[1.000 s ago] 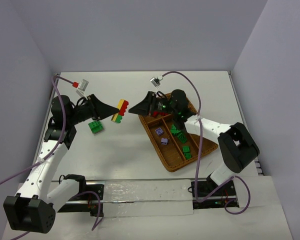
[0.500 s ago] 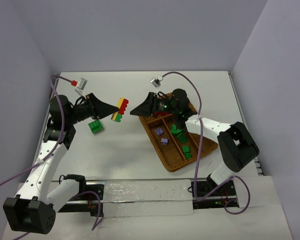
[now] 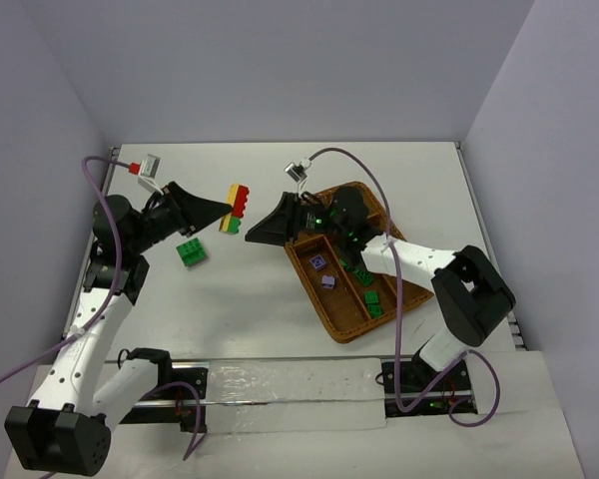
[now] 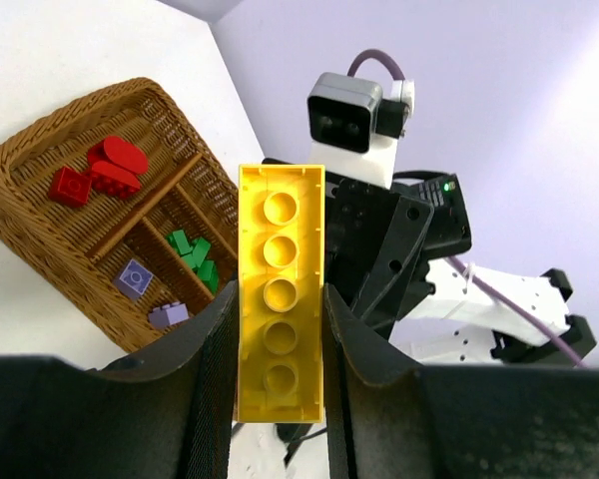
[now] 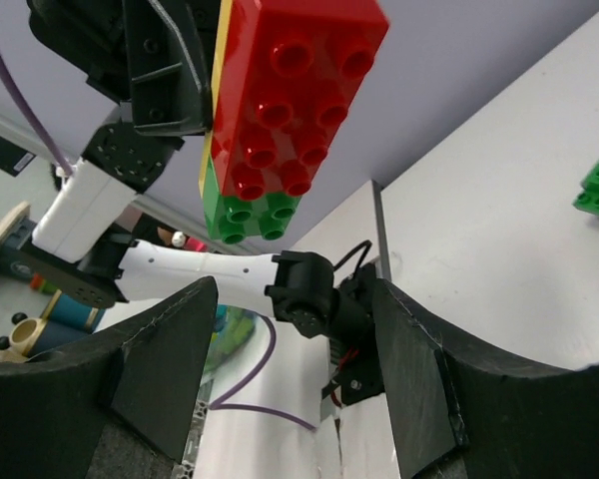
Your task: Sort the legos into containers by color
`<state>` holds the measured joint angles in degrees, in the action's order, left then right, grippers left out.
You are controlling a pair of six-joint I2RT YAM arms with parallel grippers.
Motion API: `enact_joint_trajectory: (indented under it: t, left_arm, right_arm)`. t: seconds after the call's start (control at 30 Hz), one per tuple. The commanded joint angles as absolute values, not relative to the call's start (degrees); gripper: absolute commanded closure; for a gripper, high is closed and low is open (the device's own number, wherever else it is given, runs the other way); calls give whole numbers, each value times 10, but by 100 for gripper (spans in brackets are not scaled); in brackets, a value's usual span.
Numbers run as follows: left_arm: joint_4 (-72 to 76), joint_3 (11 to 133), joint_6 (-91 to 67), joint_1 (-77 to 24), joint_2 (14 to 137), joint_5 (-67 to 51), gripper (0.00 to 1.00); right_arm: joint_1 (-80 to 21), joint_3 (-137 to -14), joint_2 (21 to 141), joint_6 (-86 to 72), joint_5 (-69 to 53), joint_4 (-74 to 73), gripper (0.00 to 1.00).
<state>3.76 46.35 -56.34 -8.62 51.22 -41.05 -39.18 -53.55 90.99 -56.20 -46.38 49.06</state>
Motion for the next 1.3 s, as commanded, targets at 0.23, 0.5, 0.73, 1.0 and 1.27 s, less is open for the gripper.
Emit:
enact_joint_trajectory:
  t: [0.23, 0.5, 0.73, 1.0, 1.27]
  left_arm:
    - [83, 451, -610, -83, 497, -366, 100]
    - [73, 455, -602, -83, 496, -364, 100]
    - [73, 454, -602, -83, 495, -365, 100]
    - [67, 456, -597, -83, 495, -363, 100]
    - [63, 455, -589, -83, 495, -361, 100]
  right_arm:
    - [-415, -599, 948, -590, -454, 552, 28]
    - [-419, -632, 975, -621, -463, 578, 28]
    - [-420, -637, 1001, -673, -476, 643, 35]
    - [-421, -635, 1019, -710, -484, 699, 41]
    - [-421, -636, 1016, -716, -488, 711, 51]
